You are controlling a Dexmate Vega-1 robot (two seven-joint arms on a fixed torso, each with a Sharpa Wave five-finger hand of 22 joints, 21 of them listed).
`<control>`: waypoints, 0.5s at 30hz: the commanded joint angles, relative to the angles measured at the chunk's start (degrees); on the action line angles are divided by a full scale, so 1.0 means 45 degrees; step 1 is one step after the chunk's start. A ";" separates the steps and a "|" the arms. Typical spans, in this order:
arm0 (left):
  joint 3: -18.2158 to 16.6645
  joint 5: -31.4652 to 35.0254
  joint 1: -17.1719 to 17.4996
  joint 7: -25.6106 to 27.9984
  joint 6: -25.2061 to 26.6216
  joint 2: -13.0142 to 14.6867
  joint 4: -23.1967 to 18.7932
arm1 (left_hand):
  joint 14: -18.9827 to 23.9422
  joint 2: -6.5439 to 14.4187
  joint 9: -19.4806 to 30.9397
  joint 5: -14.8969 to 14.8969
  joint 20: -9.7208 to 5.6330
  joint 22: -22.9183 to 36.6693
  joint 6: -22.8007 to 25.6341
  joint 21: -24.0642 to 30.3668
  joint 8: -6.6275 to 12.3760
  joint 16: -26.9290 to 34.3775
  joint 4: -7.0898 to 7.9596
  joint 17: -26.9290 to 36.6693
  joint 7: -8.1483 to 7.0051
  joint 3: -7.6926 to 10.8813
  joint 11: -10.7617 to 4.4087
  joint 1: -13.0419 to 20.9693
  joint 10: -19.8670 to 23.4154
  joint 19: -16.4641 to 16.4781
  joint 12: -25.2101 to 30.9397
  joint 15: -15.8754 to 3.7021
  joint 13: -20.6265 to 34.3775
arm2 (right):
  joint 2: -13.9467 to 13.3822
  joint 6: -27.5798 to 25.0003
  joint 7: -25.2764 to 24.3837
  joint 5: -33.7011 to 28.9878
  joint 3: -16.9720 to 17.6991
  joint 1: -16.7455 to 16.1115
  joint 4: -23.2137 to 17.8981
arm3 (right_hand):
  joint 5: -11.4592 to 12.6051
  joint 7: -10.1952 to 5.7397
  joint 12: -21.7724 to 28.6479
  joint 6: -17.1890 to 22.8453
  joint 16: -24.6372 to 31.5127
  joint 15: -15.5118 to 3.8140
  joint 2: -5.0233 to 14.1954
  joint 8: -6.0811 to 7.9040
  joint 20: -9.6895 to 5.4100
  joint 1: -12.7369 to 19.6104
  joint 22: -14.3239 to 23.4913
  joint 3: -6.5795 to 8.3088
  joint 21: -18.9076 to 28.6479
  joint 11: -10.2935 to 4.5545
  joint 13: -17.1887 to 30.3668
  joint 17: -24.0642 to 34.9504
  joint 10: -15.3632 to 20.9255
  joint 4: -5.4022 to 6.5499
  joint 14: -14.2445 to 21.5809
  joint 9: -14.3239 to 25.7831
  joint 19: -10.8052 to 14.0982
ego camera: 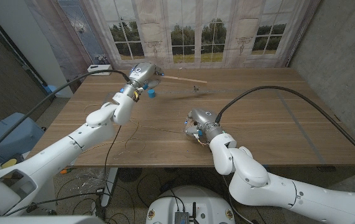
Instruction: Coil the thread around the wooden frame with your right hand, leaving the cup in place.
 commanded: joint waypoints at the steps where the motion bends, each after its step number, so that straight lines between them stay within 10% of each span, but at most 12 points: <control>1: -0.0536 -0.1671 0.0235 -0.0020 -0.0841 -0.0146 0.0110 | 0.0958 0.1412 0.0041 0.0089 -0.0988 0.0027 0.0532 0.0070 0.0003 -0.0003 0.0062 0.0043 0.0382 0.0119 -0.0022 0.1332 0.0147 0.0008 -0.0028 -0.1576 0.0024 | 0.0265 0.2574 -0.2835 -0.0324 0.2227 -0.2307 0.0823 | 0.0048 0.0015 0.0094 0.0167 -0.0139 -0.4865 0.2967 -0.0019 -0.1722 0.3130 0.0064 -0.0014 0.0176 -0.0031 0.0093 0.1962 0.0162 0.0083 0.3410 0.0073 0.0378; 15: -0.1404 -0.4813 0.0386 -0.0936 -0.2427 -0.0388 0.0735 | 0.0971 0.1392 0.0052 0.0091 -0.0986 -0.0013 0.0562 0.0191 -0.0065 -0.0063 0.0056 0.0092 0.0398 0.0177 -0.0007 0.1340 0.0201 -0.0069 -0.0119 -0.1571 0.0068 | 0.1180 0.6798 -0.6255 0.0971 0.4645 -0.3835 0.2346 | 0.0083 0.0003 0.0071 0.0181 -0.0479 -0.4869 0.2947 -0.0164 -0.1700 0.3208 0.0099 -0.0086 0.0482 -0.0056 0.0217 0.1795 0.0122 0.0165 0.3412 0.0087 0.0173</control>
